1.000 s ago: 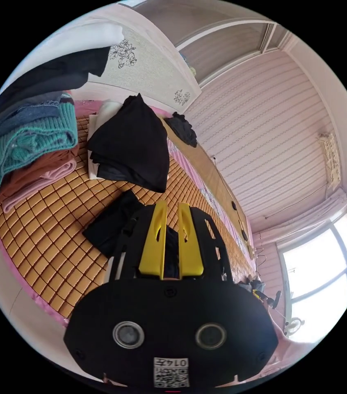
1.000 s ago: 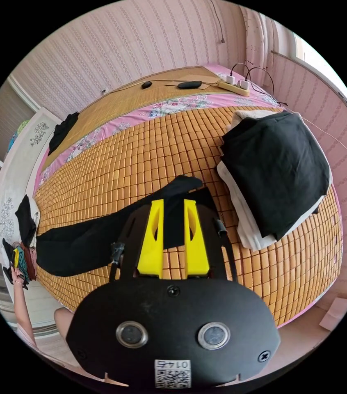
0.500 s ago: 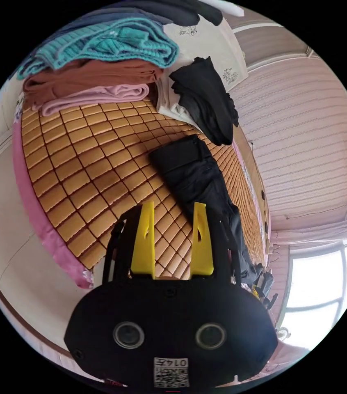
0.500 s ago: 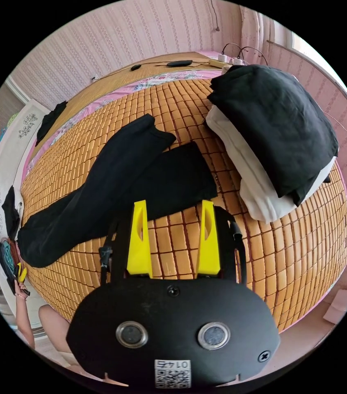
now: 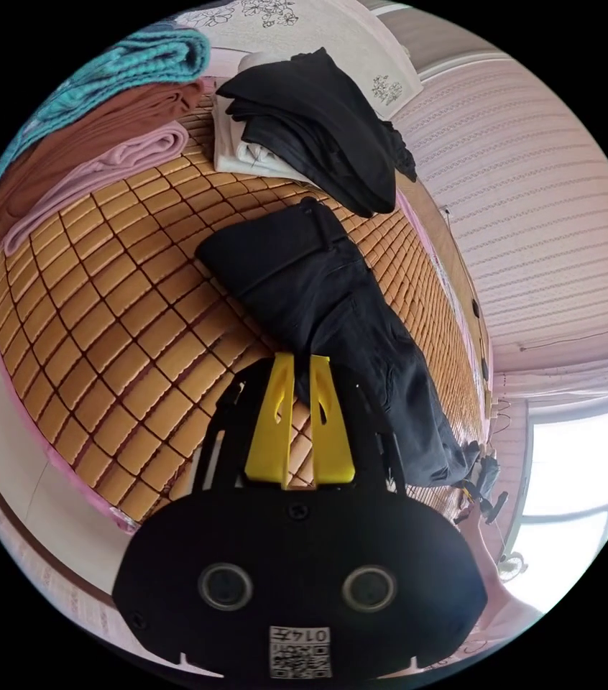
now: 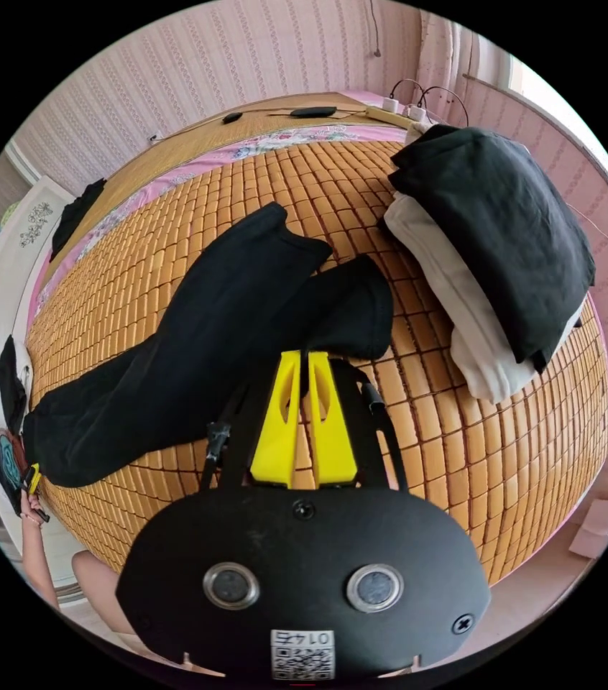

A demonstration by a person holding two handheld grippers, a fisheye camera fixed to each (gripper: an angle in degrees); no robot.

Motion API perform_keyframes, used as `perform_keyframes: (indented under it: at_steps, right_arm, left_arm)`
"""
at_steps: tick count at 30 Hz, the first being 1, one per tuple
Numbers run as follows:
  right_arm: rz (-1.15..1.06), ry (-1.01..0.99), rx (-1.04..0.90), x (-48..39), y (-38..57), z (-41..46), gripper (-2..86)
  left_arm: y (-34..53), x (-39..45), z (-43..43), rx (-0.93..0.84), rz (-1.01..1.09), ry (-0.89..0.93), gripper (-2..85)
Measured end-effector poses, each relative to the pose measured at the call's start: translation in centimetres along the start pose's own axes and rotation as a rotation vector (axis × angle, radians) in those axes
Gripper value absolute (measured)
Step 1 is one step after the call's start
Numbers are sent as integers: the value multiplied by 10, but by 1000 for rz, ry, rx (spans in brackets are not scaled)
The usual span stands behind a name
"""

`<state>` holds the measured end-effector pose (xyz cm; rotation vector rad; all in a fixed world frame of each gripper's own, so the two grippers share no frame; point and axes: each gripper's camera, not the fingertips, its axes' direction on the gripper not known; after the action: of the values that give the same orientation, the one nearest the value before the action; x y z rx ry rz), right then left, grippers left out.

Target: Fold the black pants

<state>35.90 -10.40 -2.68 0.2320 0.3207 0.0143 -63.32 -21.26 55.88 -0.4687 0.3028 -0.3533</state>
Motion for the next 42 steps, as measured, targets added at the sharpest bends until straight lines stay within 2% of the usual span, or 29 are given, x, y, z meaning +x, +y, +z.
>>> perform_keyframes:
  at_steps: [4,10,17,22,26,31,33,35,37,39,42]
  right_arm:
    - [1,-177,7,22,15,-11,0]
    - [-81,-223,10,38,71,-36,-2]
    - [-169,-178,-90,68,190,-60,17]
    - [-84,-131,-164,94,239,-59,62]
    - [-19,-69,-37,100,250,-75,62]
    - [24,112,110,81,239,-83,91]
    - [50,62,143,79,237,-78,106]
    - [24,-65,5,78,231,-46,128]
    - [26,-80,-109,75,230,-19,115]
    - [17,40,-29,66,235,-23,19]
    - [-43,46,-40,57,238,-24,-1]
  left_arm:
    - [12,18,-7,7,42,-18,21]
    - [47,29,-34,-41,145,-43,25]
    - [116,33,-56,-132,270,-158,60]
    - [150,63,-81,-68,337,-281,66]
    - [180,141,-92,-20,592,-338,65]
    - [224,254,-39,-186,945,-229,73]
    - [248,306,1,-257,1103,-157,79]
    - [263,341,35,-321,1203,-127,86]
    - [275,371,67,-383,1275,-115,94]
    - [291,401,104,-479,1357,-144,99]
    - [311,420,138,-555,1454,-223,78]
